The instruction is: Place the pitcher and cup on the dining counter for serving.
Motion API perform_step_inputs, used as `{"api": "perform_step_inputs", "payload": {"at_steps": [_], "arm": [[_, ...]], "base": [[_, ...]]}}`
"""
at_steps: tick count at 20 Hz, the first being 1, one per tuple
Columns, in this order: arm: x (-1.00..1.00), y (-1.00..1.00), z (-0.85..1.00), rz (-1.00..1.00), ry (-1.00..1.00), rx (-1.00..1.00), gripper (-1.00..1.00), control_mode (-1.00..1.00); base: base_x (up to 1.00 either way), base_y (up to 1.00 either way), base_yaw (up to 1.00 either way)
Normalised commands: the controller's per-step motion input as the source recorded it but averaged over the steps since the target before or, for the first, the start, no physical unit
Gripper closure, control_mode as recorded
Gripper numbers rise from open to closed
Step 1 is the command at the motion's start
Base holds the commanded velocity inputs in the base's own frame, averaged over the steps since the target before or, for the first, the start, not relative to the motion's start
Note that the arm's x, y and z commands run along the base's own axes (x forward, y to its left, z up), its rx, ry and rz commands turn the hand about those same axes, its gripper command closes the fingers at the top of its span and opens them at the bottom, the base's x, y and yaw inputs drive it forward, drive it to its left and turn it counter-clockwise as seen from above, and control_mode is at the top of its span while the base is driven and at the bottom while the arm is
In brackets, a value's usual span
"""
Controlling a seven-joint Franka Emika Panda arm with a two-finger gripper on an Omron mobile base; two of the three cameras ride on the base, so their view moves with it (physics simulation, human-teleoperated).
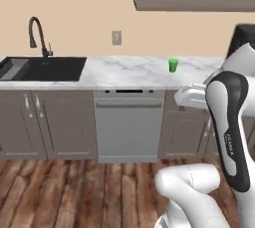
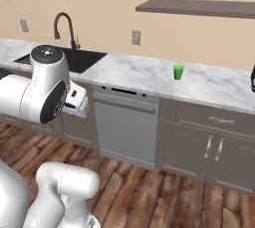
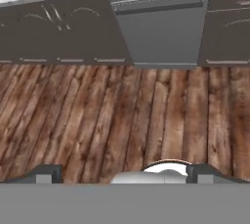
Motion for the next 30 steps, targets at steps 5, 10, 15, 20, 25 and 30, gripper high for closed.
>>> {"api": "perform_step_inputs", "payload": {"at_steps": [5,10,15,20,25,30], "arm": [[0.00,0.00,0.00,0.00,0.00,0.00,-1.00,1.00],[0.00,0.00,0.00,0.00,0.00,0.00,-1.00,1.00],[0.00,0.00,0.00,0.00,0.00,0.00,-1.00,1.00],[0.00,0.00,0.00,0.00,0.00,0.00,-1.00,1.00],[0.00,0.00,0.00,0.00,0.00,0.00,-1.00,1.00],[0.04,0.00,0.00,0.00,0.05,-0.01,-1.00,-1.00]], "base": [[1.00,-0.06,-0.36],[1.00,-0.14,-0.22],[1.00,-0.53,-0.23],[0.95,-0.49,-0.14],[0.68,-0.26,-0.04],[0.18,-0.11,0.00]]}}
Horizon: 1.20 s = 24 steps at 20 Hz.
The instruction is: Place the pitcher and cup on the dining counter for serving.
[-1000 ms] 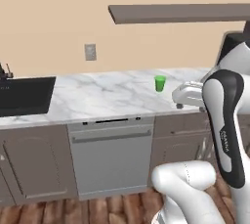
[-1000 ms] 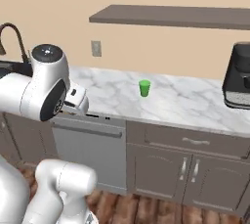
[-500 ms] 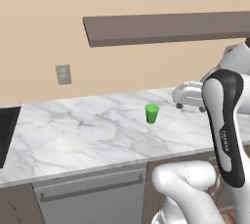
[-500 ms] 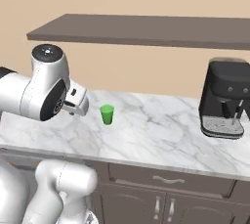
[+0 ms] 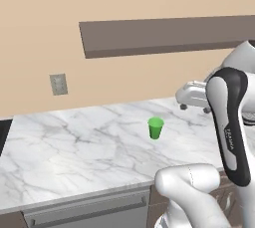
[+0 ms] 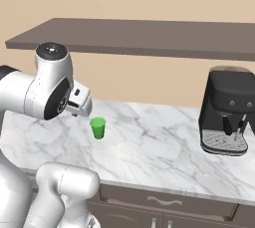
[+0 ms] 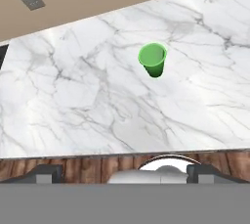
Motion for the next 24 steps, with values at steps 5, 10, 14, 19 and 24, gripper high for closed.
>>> {"api": "perform_step_inputs", "payload": {"at_steps": [5,10,14,19,24], "arm": [[0.24,-0.09,-0.24,0.00,0.09,-0.03,-1.00,-1.00],[0.61,-0.09,-0.31,-0.01,0.07,-0.06,-1.00,-1.00],[0.77,0.00,-0.31,-0.05,0.02,-0.06,-1.00,-1.00],[0.55,0.00,-0.35,-0.05,0.00,-0.03,-1.00,-1.00],[0.28,-0.03,-0.60,-0.01,0.06,0.00,-1.00,-1.00]], "base": [[0.00,0.00,0.00],[0.00,0.00,0.00],[0.00,0.00,0.00],[0.00,0.00,0.00],[0.00,0.00,0.00]]}}
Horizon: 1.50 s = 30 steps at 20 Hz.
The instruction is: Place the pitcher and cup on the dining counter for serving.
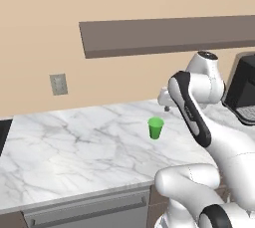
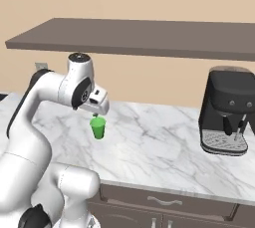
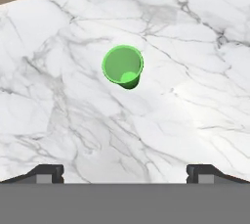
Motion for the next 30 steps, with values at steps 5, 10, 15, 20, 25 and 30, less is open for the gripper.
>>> {"api": "perform_step_inputs", "payload": {"at_steps": [5,10,15,20,25,30], "arm": [[0.54,-0.02,-0.48,0.00,0.13,0.00,-1.00,-1.00],[0.52,-0.16,-0.54,0.00,0.06,0.00,-1.00,-1.00],[0.49,-0.19,-0.24,0.00,0.00,0.00,-1.00,-1.00],[0.29,0.00,-0.21,0.00,0.00,-0.01,-1.00,-1.00],[0.10,0.00,-0.41,0.00,0.00,-0.04,-1.00,-1.00],[0.06,0.00,-0.33,0.00,0.00,-0.01,-1.00,-1.00]], "base": [[0.00,0.00,0.00],[0.00,0.00,0.00],[0.00,0.00,0.00],[0.00,0.00,0.00],[0.00,0.00,0.00],[0.00,0.00,0.00]]}}
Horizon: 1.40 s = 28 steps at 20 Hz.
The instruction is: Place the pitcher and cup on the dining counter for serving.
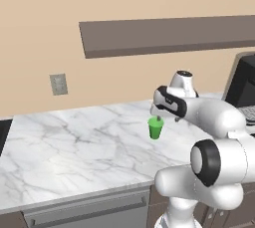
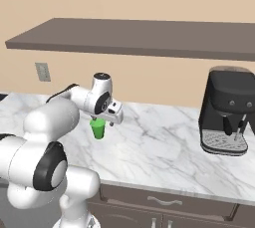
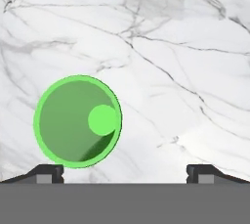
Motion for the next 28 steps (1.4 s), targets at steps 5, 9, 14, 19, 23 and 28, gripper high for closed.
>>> {"api": "perform_step_inputs", "payload": {"at_steps": [5,9,14,19,23,28], "arm": [[0.01,0.00,-0.32,0.00,0.00,0.00,-1.00,-1.00],[0.06,0.00,-0.24,0.00,0.00,0.00,-1.00,-1.00],[0.13,0.00,-0.12,0.00,0.00,0.00,-1.00,-1.00],[0.05,0.00,-0.10,0.00,0.00,0.00,-1.00,-1.00],[0.08,0.00,-0.10,0.00,0.00,0.00,-1.00,-1.00],[0.00,0.00,-0.20,0.00,0.00,0.00,-1.00,-1.00]], "base": [[0.00,0.00,0.00],[0.00,0.00,0.00],[0.00,0.00,0.00],[0.00,0.00,0.00],[0.00,0.00,0.00],[0.00,0.00,0.00]]}}
